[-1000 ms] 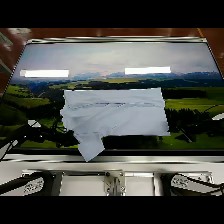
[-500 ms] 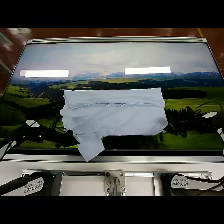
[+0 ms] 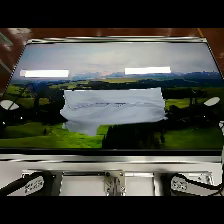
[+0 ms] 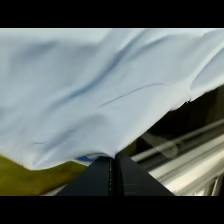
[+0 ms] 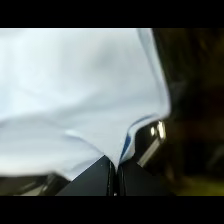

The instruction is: Fold the shirts.

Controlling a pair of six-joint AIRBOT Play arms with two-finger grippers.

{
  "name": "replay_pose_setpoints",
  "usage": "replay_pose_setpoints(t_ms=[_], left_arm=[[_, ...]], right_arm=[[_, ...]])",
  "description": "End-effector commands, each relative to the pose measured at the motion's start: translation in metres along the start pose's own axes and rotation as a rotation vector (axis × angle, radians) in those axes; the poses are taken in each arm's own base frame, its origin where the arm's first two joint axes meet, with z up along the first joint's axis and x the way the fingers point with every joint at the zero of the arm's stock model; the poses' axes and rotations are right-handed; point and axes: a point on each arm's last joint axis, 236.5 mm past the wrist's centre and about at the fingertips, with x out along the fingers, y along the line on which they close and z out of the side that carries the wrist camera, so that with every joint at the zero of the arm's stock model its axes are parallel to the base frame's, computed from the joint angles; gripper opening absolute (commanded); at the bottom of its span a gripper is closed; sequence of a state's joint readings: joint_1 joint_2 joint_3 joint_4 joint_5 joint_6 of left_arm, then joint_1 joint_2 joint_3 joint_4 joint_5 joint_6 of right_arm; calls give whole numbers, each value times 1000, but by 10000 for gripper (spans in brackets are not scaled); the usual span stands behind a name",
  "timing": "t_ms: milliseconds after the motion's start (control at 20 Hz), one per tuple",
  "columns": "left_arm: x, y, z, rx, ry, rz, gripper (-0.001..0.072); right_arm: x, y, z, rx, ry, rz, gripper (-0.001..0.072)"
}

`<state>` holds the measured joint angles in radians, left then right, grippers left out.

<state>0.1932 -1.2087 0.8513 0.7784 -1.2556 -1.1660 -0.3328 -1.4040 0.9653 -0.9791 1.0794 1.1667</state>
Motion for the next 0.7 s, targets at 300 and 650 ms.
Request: replay_pose_setpoints(t_ms=[300, 650], left_arm=[[-2, 6, 138, 41, -103, 9, 33], [58, 39, 166, -92, -36, -68, 34]], right_arm=[[10, 32, 132, -36, -313, -75, 57], [69, 22, 148, 29, -269, -73, 58]])
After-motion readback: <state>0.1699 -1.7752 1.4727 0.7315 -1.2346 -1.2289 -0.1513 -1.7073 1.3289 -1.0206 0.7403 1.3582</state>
